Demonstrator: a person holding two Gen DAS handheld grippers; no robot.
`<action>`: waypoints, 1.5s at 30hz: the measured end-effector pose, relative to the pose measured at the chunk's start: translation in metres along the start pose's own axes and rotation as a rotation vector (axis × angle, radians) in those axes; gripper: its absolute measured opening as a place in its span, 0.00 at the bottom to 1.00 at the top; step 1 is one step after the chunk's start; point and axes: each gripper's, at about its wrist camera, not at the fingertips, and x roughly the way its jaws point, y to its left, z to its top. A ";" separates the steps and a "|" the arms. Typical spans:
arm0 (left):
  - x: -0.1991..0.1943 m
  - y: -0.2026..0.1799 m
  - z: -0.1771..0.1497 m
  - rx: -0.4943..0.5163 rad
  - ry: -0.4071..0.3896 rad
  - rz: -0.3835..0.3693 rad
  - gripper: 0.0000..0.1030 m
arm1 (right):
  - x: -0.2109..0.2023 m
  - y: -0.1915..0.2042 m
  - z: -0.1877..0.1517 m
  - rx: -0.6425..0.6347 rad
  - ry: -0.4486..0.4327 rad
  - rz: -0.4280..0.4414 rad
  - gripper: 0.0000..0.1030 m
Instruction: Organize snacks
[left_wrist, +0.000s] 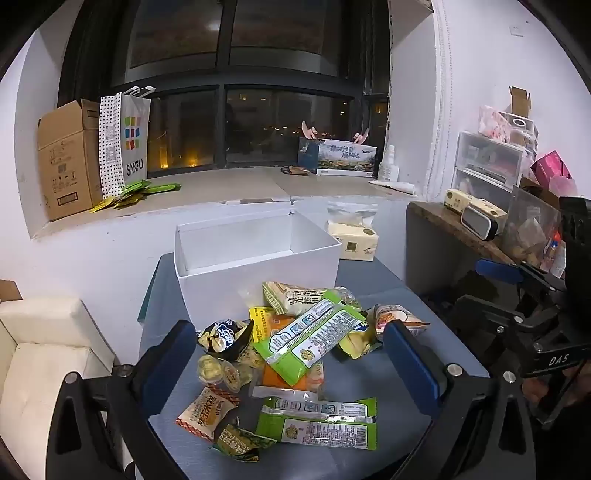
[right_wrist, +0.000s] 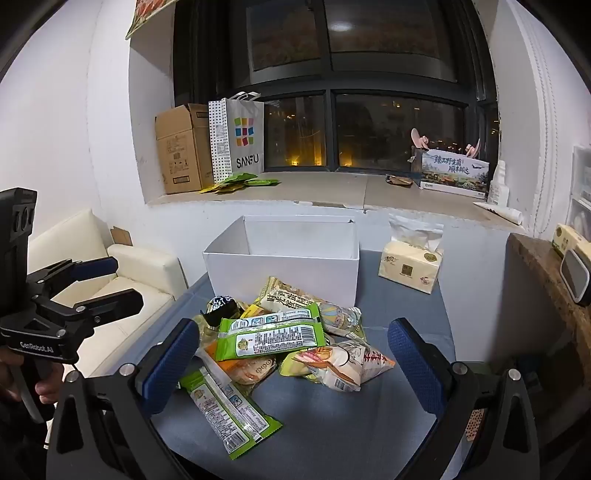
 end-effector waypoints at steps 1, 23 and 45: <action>0.000 0.000 0.000 0.000 0.000 -0.001 1.00 | 0.000 0.000 0.000 -0.004 0.007 0.000 1.00; 0.000 0.000 0.000 -0.007 0.000 -0.009 1.00 | -0.002 0.000 0.000 -0.002 0.002 0.002 1.00; 0.001 -0.003 0.000 0.002 0.000 -0.008 1.00 | -0.002 0.000 0.000 -0.001 0.002 0.002 1.00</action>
